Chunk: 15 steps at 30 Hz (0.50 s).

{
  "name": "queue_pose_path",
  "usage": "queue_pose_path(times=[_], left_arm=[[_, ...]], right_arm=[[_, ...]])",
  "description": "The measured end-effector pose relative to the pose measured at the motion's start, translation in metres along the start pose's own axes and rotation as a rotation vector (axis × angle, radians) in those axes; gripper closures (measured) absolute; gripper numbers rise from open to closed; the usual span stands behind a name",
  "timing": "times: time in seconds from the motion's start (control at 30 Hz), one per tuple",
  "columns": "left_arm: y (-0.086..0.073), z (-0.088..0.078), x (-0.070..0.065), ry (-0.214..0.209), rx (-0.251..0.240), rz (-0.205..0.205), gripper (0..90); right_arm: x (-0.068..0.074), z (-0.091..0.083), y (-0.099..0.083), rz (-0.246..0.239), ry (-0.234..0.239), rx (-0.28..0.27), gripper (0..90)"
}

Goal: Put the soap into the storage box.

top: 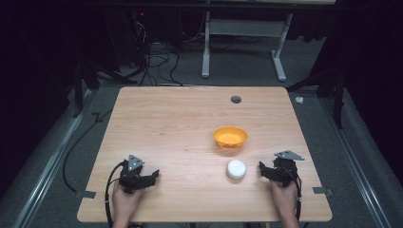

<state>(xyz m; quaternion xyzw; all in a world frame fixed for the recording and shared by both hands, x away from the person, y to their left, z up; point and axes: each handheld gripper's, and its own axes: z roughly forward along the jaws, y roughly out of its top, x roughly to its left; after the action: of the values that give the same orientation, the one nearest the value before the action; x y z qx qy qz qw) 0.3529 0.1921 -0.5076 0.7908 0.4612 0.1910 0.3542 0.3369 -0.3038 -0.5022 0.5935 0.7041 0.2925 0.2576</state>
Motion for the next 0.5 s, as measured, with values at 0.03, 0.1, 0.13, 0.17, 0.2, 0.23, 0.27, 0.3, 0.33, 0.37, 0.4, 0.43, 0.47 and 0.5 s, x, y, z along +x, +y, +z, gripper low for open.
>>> queue_pose_path(times=[0.03, 0.1, 0.13, 0.17, 0.2, 0.23, 0.27, 0.3, 0.33, 0.37, 0.4, 0.43, 0.47, 0.5], left_arm=[[0.0000, -0.0001, 0.0001, -0.002, 0.000, -0.001, 22.3], [-0.0001, 0.0000, 0.0001, -0.002, -0.002, -0.002, 22.3], [0.0000, -0.0001, 0.0001, -0.002, -0.001, -0.002, 22.3], [0.0000, -0.0001, 0.0001, -0.002, -0.001, -0.002, 22.3], [0.0000, -0.0001, 0.0001, -0.001, 0.000, -0.001, 22.3], [0.0000, 0.0000, 0.0001, -0.001, -0.001, -0.002, 22.3], [-0.0001, 0.0000, 0.0002, -0.001, -0.002, -0.003, 22.3], [0.0000, -0.0001, 0.0003, -0.002, -0.001, -0.003, 22.3], [0.0000, -0.0001, 0.0003, -0.002, -0.001, -0.003, 22.3], [0.0000, -0.0001, 0.0003, -0.002, -0.001, -0.003, 22.3], [-0.0001, 0.0000, 0.0002, -0.002, -0.002, -0.003, 22.3], [-0.0001, 0.0000, 0.0001, -0.001, -0.003, -0.003, 22.3], [-0.0001, 0.0000, 0.0001, -0.001, -0.003, -0.003, 22.3], [-0.0001, 0.0000, 0.0001, -0.001, -0.003, -0.003, 22.3]], right_arm=[[0.0002, 0.0000, 0.0000, -0.001, 0.001, 0.000, 23.0], [0.0005, 0.0000, 0.0000, -0.005, 0.003, -0.001, 23.0], [0.0006, 0.0000, 0.0000, -0.005, 0.004, -0.001, 23.0], [0.0006, 0.0000, 0.0000, -0.005, 0.004, -0.001, 23.0], [0.0005, 0.0001, 0.0000, -0.012, 0.007, -0.002, 23.0], [0.0006, 0.0001, 0.0000, -0.012, 0.008, -0.001, 22.9], [0.0006, 0.0002, 0.0001, -0.013, 0.009, -0.002, 23.0], [0.0007, 0.0002, 0.0001, -0.013, 0.009, -0.002, 23.0], [0.0007, 0.0002, 0.0001, -0.013, 0.009, -0.001, 23.0], [0.0007, 0.0002, 0.0001, -0.013, 0.009, -0.001, 23.0], [0.0008, 0.0002, 0.0000, -0.011, 0.009, -0.001, 23.0], [0.0007, 0.0003, 0.0001, -0.013, 0.009, -0.001, 22.9], [0.0009, 0.0003, 0.0001, -0.010, 0.012, -0.001, 22.8], [0.0009, 0.0003, 0.0001, -0.011, 0.013, -0.001, 22.7]])
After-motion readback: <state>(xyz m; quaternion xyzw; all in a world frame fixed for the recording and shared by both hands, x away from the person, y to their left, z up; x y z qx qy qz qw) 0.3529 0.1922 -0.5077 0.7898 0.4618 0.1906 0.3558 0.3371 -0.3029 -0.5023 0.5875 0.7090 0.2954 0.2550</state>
